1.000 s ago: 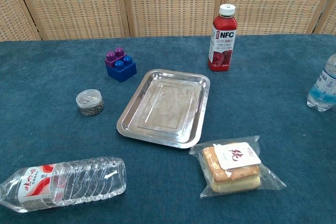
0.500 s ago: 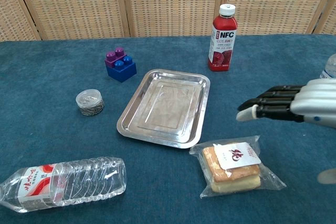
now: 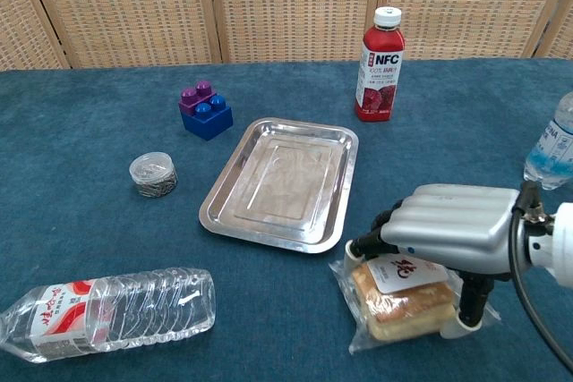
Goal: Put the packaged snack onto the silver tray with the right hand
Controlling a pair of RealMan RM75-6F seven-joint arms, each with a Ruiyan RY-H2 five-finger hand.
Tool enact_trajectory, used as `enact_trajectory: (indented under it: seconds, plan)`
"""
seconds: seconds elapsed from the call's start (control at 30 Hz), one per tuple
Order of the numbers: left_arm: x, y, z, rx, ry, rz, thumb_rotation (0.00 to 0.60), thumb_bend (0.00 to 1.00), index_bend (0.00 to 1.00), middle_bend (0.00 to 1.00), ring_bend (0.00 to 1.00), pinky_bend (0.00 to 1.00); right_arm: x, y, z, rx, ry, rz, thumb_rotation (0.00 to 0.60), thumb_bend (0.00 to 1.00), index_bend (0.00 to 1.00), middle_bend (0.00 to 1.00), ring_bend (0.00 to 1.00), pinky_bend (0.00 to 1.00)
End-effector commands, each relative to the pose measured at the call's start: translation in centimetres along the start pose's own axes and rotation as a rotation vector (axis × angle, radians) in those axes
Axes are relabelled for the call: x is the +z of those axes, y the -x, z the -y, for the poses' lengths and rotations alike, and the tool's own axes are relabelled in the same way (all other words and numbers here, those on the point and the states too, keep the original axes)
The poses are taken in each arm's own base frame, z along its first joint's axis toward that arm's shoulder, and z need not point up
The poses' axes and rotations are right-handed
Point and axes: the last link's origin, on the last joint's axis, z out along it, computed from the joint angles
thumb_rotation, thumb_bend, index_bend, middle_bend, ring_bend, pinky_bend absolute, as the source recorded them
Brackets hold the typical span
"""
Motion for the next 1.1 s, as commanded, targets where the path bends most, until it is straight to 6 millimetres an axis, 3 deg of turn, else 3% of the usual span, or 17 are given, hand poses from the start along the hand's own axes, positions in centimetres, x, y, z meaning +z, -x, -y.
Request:
enact_trajectory:
  seconds: [0.03,0.13,0.37,0.4,0.47,0.67,0.83,1.0,1.1]
  plan:
    - [0.0,0.0,0.0,-0.002,-0.002,0.001,0.6,0.0,0.0,0.0,0.0,0.0,0.5,-0.1,0.3,0.01,0.002,-0.039,0.6,0.17,0.48,0.54,0.43,0.36]
    - [0.1,0.0,0.1,-0.004,-0.004,0.001,0.6,0.0,0.0,0.0,0.0,0.0,0.5,-1.2,0.4,0.046,-0.005,-0.093,0.6,0.25,0.51,0.57,0.45,0.36]
    - [0.5,0.1,0.2,-0.006,-0.014,0.013,0.6,0.0,0.0,0.0,0.0,0.0,1.4,-5.8,-0.5,0.058,0.006,-0.222,0.6,0.27,0.51,0.57,0.45,0.36]
    - [0.7,0.2,0.3,-0.007,-0.019,0.016,0.6,0.0,0.0,0.0,0.0,0.0,2.6,-7.7,-0.9,0.054,0.019,-0.264,0.6,0.27,0.51,0.57,0.45,0.36]
    - [0.9,0.3,0.3,-0.004,-0.021,0.021,0.6,0.0,0.0,0.0,0.0,0.0,4.4,-9.4,-1.2,0.052,0.037,-0.276,0.6,0.27,0.51,0.57,0.45,0.36]
    - [1.6,0.3,0.7,-0.01,-0.045,0.026,0.6,0.0,0.0,0.0,0.0,0.0,10.2,-12.7,-0.4,0.011,0.094,-0.282,0.6,0.27,0.51,0.57,0.45,0.36]
    - [2.1,0.3,1.2,-0.016,-0.074,0.028,0.6,0.0,0.0,0.0,0.0,0.0,14.1,-13.5,0.4,-0.016,0.161,-0.265,0.6,0.27,0.51,0.56,0.45,0.36]
    - [2.3,0.2,1.7,-0.025,-0.099,0.031,0.6,0.0,0.0,0.0,0.0,0.0,16.4,-13.3,0.2,-0.031,0.228,-0.248,0.6,0.26,0.51,0.5,0.44,0.36]
    - [2.4,0.1,2.0,-0.03,-0.109,0.032,0.6,0.0,0.0,0.0,0.0,0.0,16.9,-12.7,-0.5,-0.033,0.274,-0.224,0.6,0.25,0.47,0.39,0.35,0.33]
